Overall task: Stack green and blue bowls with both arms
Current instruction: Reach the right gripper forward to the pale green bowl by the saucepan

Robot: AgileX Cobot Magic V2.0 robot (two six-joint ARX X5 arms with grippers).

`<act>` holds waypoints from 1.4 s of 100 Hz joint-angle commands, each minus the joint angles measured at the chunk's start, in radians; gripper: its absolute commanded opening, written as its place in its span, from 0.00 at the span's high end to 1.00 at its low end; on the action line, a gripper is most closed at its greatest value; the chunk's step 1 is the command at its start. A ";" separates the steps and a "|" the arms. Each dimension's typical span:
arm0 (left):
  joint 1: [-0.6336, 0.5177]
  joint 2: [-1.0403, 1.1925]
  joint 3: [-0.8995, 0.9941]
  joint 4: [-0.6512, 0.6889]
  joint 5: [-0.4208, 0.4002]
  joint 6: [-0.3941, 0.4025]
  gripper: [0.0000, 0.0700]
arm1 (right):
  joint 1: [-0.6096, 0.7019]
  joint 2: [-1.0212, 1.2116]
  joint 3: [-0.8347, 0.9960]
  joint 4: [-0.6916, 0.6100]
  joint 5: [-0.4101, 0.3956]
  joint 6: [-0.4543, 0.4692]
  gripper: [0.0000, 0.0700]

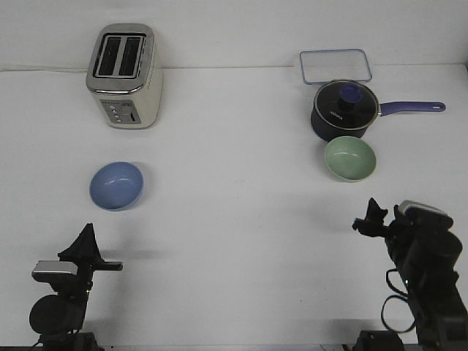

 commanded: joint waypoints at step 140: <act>0.000 -0.001 -0.019 0.010 -0.001 -0.002 0.98 | -0.146 1.175 0.674 -0.164 -0.090 -0.199 1.00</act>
